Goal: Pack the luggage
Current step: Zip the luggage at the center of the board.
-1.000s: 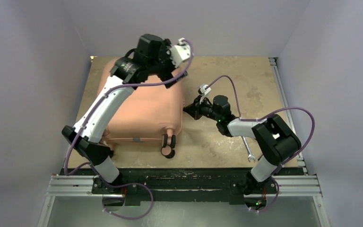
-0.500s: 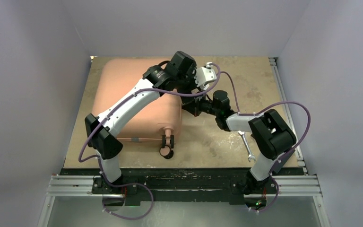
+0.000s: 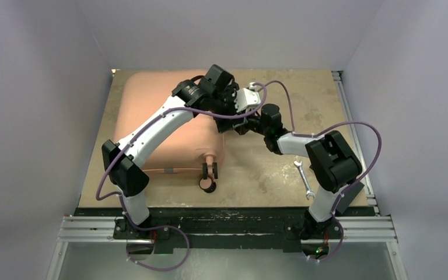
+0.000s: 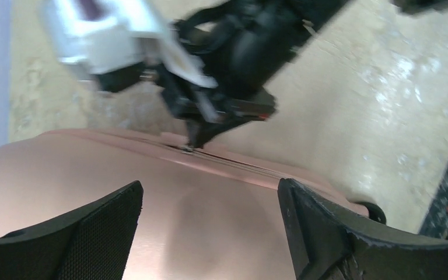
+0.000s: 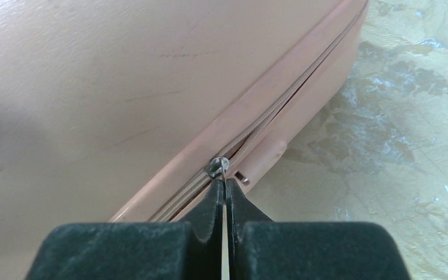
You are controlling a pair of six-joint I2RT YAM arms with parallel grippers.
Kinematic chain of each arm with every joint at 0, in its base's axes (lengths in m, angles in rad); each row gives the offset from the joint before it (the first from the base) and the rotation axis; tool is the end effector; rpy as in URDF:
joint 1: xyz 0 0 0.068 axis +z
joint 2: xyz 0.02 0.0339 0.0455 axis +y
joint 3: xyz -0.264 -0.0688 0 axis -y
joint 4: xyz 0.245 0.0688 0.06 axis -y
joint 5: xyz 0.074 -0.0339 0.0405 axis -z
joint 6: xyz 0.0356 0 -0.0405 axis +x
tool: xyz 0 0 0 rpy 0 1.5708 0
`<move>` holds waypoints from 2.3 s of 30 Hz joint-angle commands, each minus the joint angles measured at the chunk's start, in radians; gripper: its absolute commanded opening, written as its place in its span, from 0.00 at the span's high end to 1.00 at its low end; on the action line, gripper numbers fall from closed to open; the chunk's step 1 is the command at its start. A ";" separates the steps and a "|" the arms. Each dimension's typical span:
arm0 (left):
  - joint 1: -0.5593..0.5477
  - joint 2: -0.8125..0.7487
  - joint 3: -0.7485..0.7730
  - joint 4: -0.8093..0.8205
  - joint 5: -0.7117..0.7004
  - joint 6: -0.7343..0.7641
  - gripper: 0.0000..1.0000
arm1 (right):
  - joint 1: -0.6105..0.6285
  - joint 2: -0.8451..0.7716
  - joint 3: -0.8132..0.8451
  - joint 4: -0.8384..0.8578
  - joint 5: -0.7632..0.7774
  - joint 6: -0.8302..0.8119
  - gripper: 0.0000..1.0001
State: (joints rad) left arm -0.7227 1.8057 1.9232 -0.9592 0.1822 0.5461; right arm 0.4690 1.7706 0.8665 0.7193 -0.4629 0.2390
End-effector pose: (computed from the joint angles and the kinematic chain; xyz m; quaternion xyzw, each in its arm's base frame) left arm 0.2885 -0.2630 0.3773 0.5776 0.7302 -0.1160 0.3462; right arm 0.3274 0.1837 0.1974 -0.2315 0.7271 0.3811 0.5221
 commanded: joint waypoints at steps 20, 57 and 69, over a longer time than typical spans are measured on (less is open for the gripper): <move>-0.038 -0.165 -0.338 -0.347 0.342 0.240 0.30 | -0.138 0.345 0.638 -0.268 0.125 -0.129 1.00; 0.971 -0.385 -0.523 0.619 -0.733 -0.319 0.01 | -0.161 0.488 0.905 -0.347 -0.114 -0.138 1.00; 0.974 -0.086 -0.562 0.820 -0.877 -0.271 0.01 | -0.161 0.492 0.902 -0.326 -0.131 -0.105 1.00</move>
State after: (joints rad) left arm 0.2485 1.6482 1.3643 -0.2424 -0.6258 0.2584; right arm 0.3466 2.3161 1.7607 0.3214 -0.6243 0.1299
